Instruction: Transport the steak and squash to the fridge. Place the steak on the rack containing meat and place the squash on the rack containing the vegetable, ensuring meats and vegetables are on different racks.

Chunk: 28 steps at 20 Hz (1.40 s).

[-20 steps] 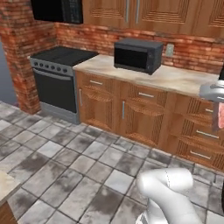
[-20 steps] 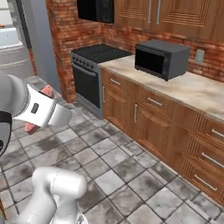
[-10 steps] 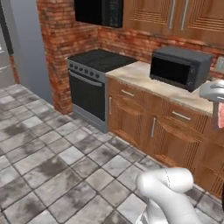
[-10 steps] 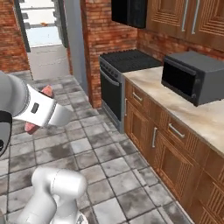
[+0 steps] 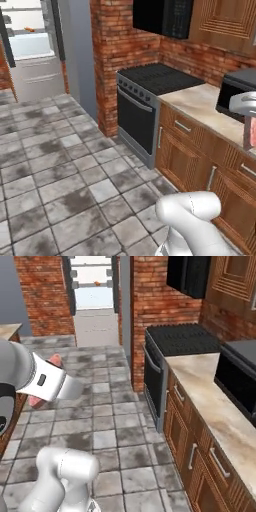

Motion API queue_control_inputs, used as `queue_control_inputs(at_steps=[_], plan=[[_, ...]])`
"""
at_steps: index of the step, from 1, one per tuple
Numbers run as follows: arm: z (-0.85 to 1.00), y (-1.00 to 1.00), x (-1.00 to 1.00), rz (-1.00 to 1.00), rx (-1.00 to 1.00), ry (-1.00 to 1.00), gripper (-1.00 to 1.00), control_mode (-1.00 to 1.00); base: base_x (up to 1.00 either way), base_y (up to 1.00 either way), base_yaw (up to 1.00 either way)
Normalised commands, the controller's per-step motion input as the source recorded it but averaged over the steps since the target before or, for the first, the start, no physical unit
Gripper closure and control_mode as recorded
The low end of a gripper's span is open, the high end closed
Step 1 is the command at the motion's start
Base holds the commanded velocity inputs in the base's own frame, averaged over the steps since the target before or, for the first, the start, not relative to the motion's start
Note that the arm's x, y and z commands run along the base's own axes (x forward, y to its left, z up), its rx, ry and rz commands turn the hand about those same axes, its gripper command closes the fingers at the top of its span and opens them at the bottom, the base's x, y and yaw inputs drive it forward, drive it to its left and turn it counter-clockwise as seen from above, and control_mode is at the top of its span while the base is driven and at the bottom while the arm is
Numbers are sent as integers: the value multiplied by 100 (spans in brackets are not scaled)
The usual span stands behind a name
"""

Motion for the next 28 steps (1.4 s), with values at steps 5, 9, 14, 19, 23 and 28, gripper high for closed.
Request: queue_control_inputs(at_steps=[5, 9, 14, 19, 23, 28], plan=[[0, 0, 0, 0, 0, 0, 100, 100, 100, 0, 42], [0, 0, 0, 0, 0, 0, 100, 100, 100, 0, 42], [0, 0, 0, 0, 0, 0, 100, 100, 100, -25, 42], [0, 0, 0, 0, 0, 0, 100, 100, 100, -56, 34], [0, 0, 0, 0, 0, 0, 100, 100, 100, -48, 32], [0, 0, 0, 0, 0, 0, 100, 100, 100, -28, 19]])
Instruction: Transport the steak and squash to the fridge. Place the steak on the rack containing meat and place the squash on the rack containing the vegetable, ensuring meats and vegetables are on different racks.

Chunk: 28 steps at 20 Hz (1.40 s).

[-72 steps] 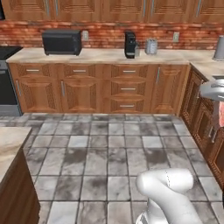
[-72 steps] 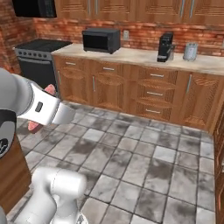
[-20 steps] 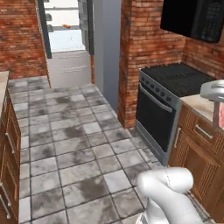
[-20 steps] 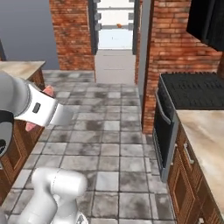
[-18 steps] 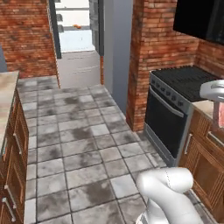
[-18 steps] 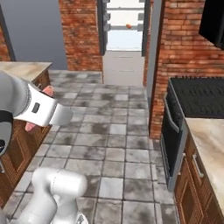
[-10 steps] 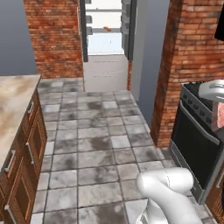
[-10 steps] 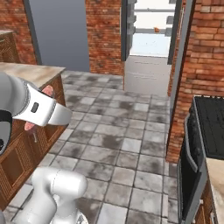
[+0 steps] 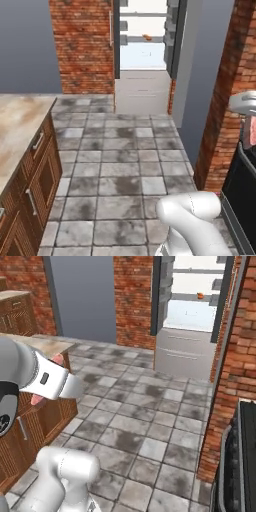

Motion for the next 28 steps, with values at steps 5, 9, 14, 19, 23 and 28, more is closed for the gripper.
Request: queue_control_inputs(at_steps=[5, 9, 14, 19, 23, 28], plan=[[0, 0, 0, 0, 0, 0, 100, 100, 100, -33, -1], [0, 0, 0, 0, 0, 0, 100, 100, 100, 0, -16], [0, 0, 0, 0, 0, 0, 100, 100, 100, 43, -25], [0, 0, 0, 0, 0, 0, 100, 100, 100, 58, -27], [0, 0, 0, 0, 0, 0, 100, 100, 100, 27, -25], [0, 0, 0, 0, 0, 0, 100, 100, 100, -29, -8]])
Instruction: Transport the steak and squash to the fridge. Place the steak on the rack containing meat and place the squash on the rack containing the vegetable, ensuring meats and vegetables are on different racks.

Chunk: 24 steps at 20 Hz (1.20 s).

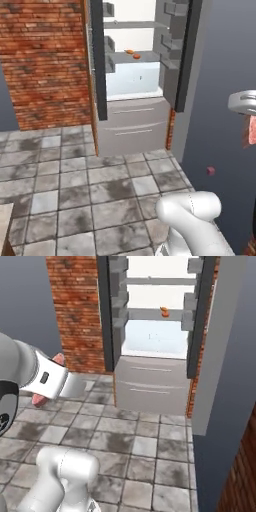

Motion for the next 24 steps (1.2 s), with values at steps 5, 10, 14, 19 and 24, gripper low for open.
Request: queue_control_inputs(at_steps=[5, 10, 14, 19, 24], plan=[[0, 0, 0, 0, 0, 0, 100, 100, 100, -2, -4], [0, 0, 0, 0, 0, 0, 100, 100, 100, 1, -1], [0, 0, 0, 0, 0, 0, 100, 100, 100, 0, -1], [0, 0, 0, 0, 0, 0, 100, 100, 100, -2, 0], [0, 0, 0, 0, 0, 0, 100, 100, 99, -25, 0]])
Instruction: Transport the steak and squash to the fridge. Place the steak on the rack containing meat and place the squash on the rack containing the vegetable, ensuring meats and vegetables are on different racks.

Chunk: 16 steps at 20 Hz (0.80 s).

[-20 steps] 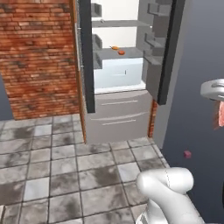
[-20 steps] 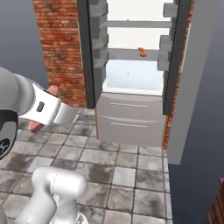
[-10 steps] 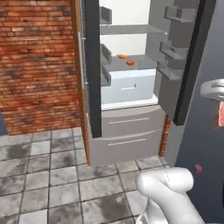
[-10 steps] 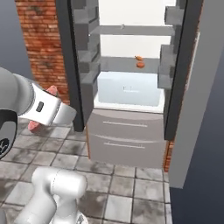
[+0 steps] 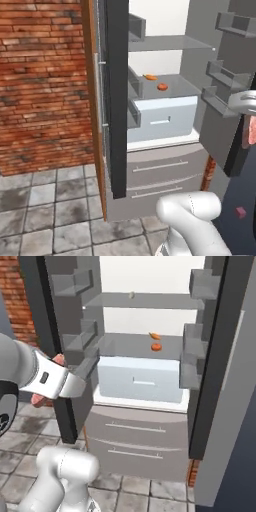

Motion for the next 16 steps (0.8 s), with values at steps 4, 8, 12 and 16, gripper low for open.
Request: queue_control_inputs(at_steps=[4, 8, 12, 16], plan=[[0, 0, 0, 0, 0, 0, 100, 100, 49, -39, 0], [0, 0, 0, 0, 0, 0, 100, 100, 3, -11, 0], [0, 0, 0, 0, 0, 0, 100, 100, 0, 12, 0], [0, 0, 0, 0, 0, 0, 100, 100, 55, -41, 9]])
